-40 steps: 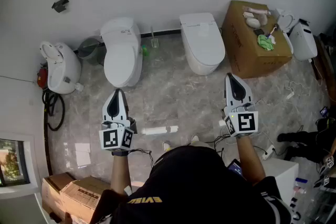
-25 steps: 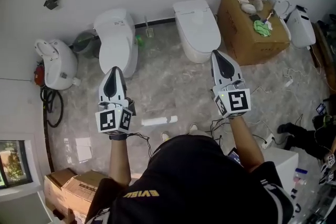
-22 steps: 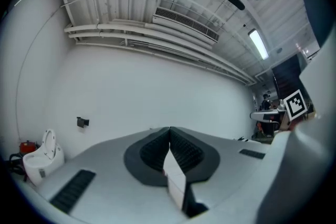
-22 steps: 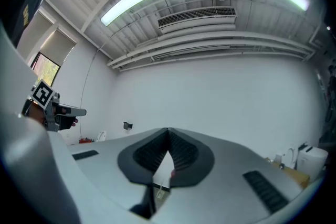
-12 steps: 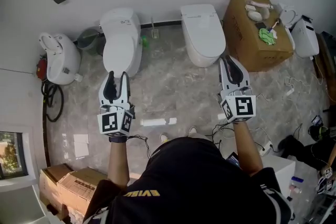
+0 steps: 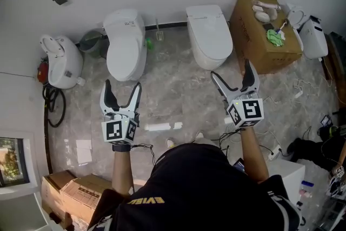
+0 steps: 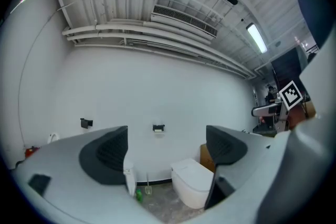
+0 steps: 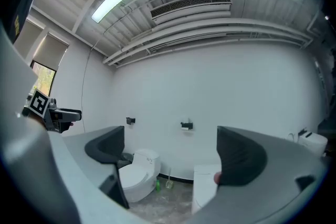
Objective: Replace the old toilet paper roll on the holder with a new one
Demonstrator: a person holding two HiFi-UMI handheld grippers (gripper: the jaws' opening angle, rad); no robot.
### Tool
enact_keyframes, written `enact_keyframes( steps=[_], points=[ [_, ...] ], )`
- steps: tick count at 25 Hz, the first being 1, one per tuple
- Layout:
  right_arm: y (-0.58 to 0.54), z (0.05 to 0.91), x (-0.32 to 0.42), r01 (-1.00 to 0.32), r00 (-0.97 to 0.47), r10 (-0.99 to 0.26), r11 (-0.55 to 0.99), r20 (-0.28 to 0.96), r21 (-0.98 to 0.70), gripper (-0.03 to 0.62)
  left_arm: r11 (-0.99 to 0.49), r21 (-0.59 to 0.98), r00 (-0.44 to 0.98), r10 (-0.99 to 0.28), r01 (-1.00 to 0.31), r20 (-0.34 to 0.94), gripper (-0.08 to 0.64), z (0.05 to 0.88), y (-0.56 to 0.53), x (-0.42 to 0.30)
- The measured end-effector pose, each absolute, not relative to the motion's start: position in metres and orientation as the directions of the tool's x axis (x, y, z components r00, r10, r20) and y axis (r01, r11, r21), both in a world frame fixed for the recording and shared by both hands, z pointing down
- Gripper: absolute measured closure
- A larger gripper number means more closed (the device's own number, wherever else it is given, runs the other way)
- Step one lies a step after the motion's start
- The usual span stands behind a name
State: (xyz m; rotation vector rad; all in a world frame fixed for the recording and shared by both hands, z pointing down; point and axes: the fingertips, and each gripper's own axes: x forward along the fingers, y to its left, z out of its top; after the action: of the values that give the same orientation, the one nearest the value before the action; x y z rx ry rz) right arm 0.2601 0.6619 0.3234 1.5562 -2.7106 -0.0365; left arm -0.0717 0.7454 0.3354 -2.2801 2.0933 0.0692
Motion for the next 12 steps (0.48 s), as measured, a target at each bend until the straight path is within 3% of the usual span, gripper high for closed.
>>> enact_keyframes(
  steps=[12],
  points=[
    [0.693,0.325,0.224,-0.870,-0.486,-0.874,0.485,0.013,0.087,0.052,-0.092,0.008,0.092,-0.993,-0.996,-0.074,0.104,0.355,0.779,-0.094]
  ],
)
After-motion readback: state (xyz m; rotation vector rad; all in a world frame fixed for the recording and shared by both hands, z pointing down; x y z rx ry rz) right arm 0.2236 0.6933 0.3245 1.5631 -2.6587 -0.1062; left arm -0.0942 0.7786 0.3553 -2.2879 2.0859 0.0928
